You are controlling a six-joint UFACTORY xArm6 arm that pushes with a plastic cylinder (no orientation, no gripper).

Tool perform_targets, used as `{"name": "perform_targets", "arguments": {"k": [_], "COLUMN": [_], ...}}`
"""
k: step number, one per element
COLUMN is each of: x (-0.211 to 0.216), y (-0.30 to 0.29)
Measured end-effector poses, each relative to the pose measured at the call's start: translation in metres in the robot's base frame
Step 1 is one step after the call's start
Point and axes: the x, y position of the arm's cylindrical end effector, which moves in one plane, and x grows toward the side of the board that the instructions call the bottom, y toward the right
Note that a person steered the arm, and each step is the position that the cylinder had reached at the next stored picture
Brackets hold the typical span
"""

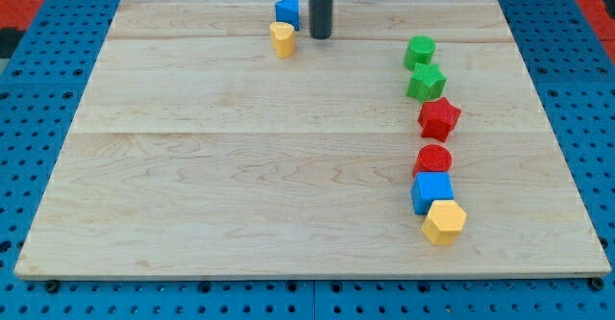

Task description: Move the hand to the center right of the board

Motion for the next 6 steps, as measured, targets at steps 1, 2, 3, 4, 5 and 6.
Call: {"name": "perform_targets", "arguments": {"k": [1,2,3,4,5,6], "x": [-0.02,-0.027,-0.017,0.024,0.068,0.115], "y": [0.043,0.112,0.174,0.205,0.222,0.228]}}
